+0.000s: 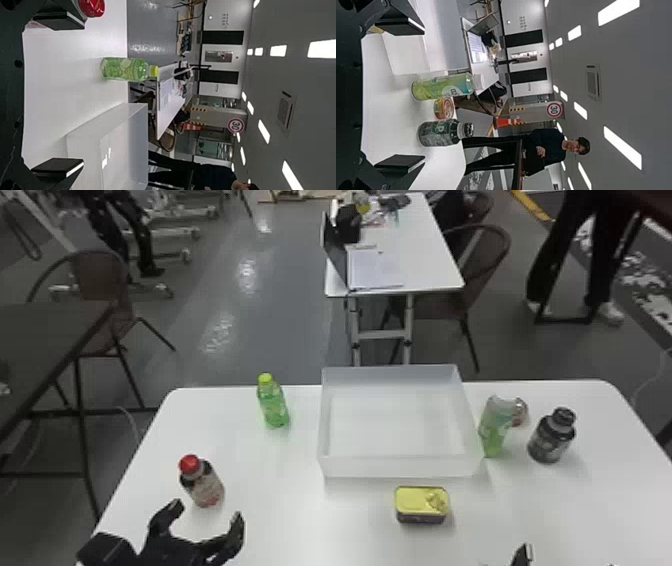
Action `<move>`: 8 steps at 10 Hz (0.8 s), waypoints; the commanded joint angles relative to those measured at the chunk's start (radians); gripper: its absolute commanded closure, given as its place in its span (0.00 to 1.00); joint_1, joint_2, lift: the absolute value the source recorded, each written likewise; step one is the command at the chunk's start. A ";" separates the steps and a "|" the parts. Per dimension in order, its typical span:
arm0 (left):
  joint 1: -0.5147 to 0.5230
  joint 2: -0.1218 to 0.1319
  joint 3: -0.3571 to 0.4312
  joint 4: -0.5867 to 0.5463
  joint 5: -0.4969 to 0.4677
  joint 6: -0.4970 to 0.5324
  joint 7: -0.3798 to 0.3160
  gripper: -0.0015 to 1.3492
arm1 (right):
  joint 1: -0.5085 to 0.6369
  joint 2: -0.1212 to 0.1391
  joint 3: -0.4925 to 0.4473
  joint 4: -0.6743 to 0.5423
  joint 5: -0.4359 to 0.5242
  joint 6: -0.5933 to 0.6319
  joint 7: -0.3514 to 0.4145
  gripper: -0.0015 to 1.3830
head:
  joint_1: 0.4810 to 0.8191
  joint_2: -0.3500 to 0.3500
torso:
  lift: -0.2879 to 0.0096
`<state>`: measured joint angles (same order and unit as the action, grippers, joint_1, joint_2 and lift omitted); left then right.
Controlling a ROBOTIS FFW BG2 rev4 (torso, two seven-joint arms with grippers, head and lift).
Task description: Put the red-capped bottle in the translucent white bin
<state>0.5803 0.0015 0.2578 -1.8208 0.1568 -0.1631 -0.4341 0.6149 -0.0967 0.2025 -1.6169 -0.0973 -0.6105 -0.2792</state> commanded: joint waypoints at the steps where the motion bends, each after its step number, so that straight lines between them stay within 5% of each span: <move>1: 0.000 -0.004 0.000 0.003 0.001 -0.006 0.001 0.07 | 0.000 0.000 0.000 0.000 -0.001 0.000 0.000 0.11 | 0.63 0.68 | 0.97; 8: -0.008 -0.004 -0.028 0.061 0.055 -0.102 0.005 0.07 | 0.002 0.008 0.000 0.009 -0.012 -0.011 0.000 0.11 | 0.63 0.67 | 0.97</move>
<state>0.5725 0.0015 0.2298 -1.7603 0.2099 -0.2659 -0.4294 0.6175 -0.0899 0.2025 -1.6095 -0.1055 -0.6209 -0.2792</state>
